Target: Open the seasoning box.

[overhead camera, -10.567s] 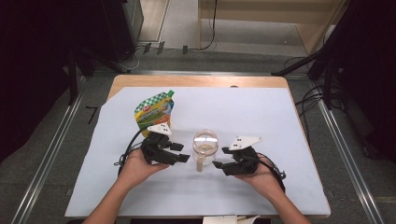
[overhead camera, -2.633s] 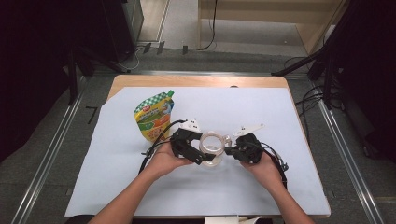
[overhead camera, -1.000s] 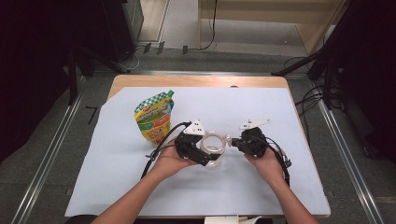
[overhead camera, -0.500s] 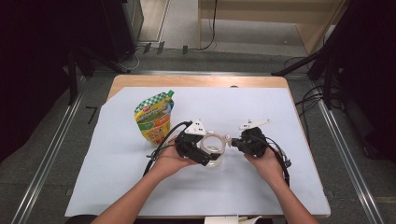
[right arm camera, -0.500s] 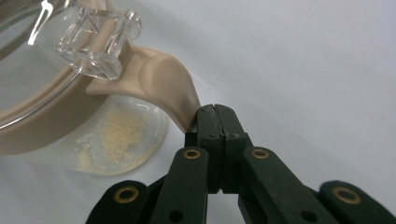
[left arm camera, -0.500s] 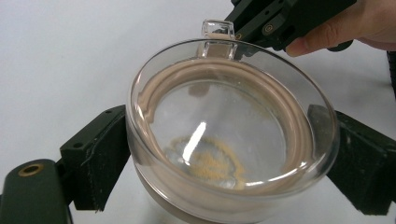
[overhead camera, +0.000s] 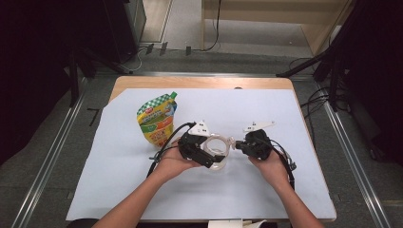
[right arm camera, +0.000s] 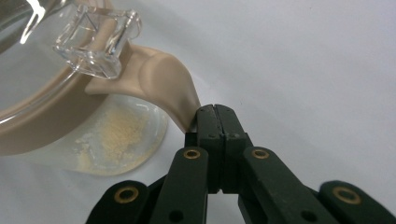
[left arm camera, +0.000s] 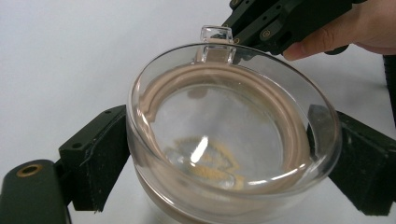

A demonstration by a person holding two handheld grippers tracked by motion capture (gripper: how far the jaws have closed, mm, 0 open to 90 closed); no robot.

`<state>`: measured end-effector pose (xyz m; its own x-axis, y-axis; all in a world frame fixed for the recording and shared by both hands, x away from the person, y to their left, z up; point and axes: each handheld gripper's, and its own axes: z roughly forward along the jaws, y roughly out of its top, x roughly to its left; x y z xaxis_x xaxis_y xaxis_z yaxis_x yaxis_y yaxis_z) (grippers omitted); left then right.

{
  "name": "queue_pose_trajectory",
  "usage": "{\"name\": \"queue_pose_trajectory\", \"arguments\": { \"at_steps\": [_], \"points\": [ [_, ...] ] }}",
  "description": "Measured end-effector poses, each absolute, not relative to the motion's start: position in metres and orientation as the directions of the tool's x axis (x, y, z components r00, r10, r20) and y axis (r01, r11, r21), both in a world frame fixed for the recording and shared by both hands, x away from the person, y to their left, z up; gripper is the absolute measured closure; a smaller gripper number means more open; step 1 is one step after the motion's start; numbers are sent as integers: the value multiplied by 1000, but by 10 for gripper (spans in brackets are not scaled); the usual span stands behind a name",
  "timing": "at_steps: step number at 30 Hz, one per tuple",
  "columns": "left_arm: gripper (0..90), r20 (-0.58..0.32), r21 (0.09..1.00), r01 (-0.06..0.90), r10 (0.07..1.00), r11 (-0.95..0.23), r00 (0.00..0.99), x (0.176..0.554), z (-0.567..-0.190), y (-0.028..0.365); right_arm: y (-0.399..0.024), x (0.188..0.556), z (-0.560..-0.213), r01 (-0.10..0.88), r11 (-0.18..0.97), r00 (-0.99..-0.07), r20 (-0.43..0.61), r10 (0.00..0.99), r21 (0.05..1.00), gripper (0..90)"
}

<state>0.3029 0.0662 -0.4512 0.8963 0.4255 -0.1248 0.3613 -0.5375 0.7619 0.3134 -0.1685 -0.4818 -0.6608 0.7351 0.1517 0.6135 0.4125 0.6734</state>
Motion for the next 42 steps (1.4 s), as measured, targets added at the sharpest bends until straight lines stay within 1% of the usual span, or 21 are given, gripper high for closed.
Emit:
{"name": "queue_pose_trajectory", "arguments": {
  "at_steps": [12,23,32,33,35,42],
  "points": [
    [100,-94,771,336,424,-541,901,301,-444,65,-168,313,-482,614,412,-660,152,736,673,900],
    [101,-105,774,341,423,-533,900,302,-438,63,-168,314,-483,616,413,-659,152,736,671,900],
    [99,-124,770,362,432,-526,893,303,-433,61,-168,313,-483,617,414,-658,151,737,669,900],
    [129,-144,775,368,423,-513,894,303,-431,61,-168,313,-483,617,414,-659,151,737,669,900],
    [129,-166,779,387,434,-493,886,303,-429,60,-168,313,-483,617,415,-662,156,733,669,900],
    [131,-155,743,411,462,-528,873,301,-422,57,-167,313,-483,613,420,-667,153,729,670,900]
  ]
}}
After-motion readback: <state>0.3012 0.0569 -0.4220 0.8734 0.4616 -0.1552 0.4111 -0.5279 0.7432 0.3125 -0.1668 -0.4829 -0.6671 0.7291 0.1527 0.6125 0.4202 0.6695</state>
